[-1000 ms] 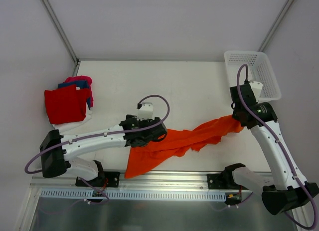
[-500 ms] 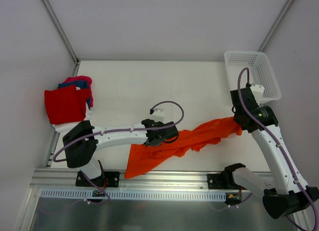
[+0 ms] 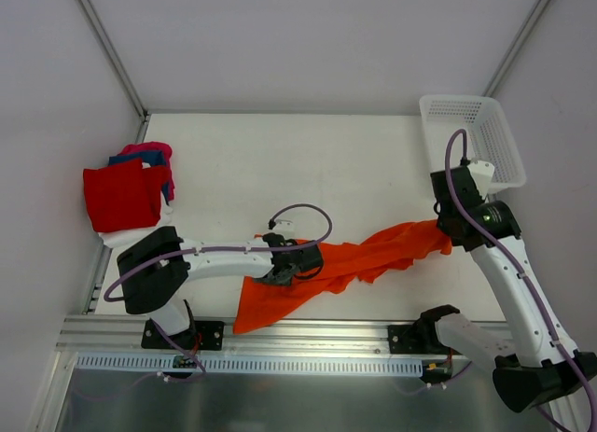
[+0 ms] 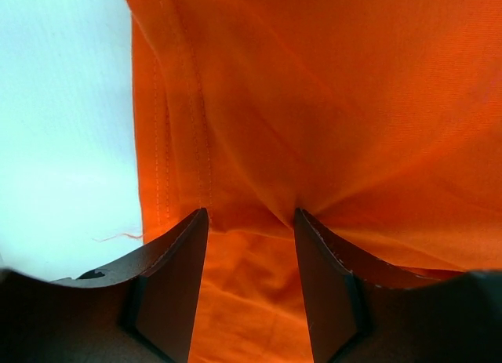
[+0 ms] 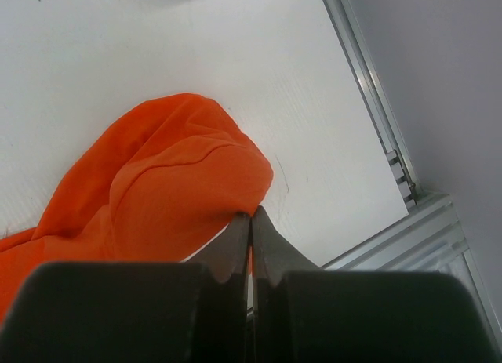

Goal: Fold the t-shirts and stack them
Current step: Flatten the tshirt out

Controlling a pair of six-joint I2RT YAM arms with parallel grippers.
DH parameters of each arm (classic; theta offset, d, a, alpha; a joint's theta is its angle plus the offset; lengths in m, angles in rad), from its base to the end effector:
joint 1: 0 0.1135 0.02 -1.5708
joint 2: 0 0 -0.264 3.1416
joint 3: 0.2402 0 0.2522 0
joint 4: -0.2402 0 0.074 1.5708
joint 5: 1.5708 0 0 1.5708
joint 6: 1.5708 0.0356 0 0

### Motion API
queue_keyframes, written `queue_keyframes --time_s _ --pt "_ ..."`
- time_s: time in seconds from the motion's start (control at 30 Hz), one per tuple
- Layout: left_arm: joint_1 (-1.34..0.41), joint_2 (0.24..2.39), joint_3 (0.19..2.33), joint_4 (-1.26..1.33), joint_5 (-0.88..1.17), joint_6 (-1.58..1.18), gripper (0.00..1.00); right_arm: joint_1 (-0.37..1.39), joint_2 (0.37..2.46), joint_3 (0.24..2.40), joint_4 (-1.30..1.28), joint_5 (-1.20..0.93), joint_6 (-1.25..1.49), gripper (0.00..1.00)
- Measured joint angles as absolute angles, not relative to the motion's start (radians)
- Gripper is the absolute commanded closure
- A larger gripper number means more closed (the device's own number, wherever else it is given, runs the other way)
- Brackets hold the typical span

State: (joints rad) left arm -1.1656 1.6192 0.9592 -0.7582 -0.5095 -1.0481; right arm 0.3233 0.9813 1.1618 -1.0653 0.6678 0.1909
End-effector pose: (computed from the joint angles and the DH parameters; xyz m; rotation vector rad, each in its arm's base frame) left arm 0.1260 -0.2496 0.1705 0.1017 2.6153 0.1260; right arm 0.1663 0.0325 0.3571 0.1302 2.2794 -0.5544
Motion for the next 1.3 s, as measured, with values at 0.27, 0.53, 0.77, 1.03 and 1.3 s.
queue_keyframes --time_s 0.27,0.53,0.77,1.03,1.3 --pt "-1.166 1.62 0.921 -0.657 -0.461 -1.036 0.55 0.334 0.958 1.161 -1.078 0.668 0.2 0.99" --pt "-1.166 1.631 0.918 -0.595 -0.44 -1.028 1.0 0.335 0.942 1.161 -1.09 0.669 0.207 1.0" --pt "-1.166 1.616 0.906 -0.586 -0.447 -1.032 1.0 0.338 0.943 1.15 -1.093 0.671 0.208 1.0" --pt "-1.166 1.599 1.006 -0.714 -0.521 -1.009 1.0 0.339 0.966 1.148 -1.092 0.675 0.208 1.0" --pt "-1.151 1.407 1.225 -0.89 -0.665 -0.954 1.0 0.342 0.984 1.133 -1.089 0.677 0.207 0.99"
